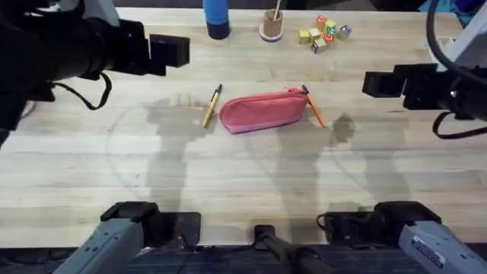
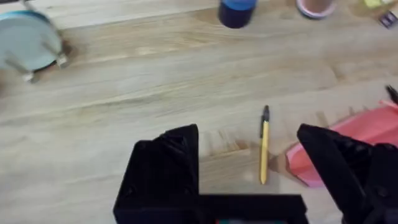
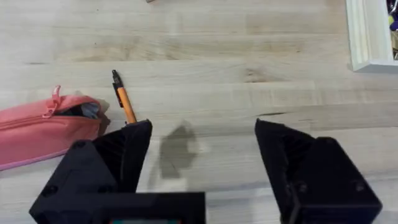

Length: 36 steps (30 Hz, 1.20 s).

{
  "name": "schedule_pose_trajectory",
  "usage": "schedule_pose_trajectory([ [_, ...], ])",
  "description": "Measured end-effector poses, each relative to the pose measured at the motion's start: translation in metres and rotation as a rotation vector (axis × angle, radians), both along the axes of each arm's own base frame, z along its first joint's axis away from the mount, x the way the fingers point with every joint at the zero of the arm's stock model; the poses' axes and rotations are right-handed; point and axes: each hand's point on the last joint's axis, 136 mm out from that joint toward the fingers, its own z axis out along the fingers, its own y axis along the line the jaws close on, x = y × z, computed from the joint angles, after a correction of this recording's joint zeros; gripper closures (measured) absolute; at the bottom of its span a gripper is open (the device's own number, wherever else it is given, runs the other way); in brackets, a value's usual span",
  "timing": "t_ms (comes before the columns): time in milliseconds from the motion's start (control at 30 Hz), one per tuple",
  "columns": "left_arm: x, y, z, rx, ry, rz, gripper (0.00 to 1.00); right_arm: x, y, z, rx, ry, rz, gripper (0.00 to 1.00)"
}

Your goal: Unzip the bag, pick up the pens from the table one at a time and place them inside, then zip the bag closed.

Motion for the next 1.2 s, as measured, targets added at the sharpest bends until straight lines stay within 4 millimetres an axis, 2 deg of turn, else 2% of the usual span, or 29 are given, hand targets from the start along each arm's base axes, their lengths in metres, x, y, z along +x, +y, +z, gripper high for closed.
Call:
schedule_pose_trajectory([
  [300, -0.014, -0.022, -0.009, 0.072, 0.023, -0.234, 0.008, 0.000, 0.000, 0.000, -0.007, 0.000, 0.006, 0.006],
  [767, -0.024, -0.045, -0.007, 0.217, -0.068, -0.549, 0.008, 0.001, 0.000, 0.001, -0.008, -0.006, 0.007, 0.005],
  [1200, -0.026, -0.049, -0.006, 0.244, -0.093, -0.612, 0.008, 0.001, 0.000, 0.001, -0.010, -0.005, 0.010, 0.004],
])
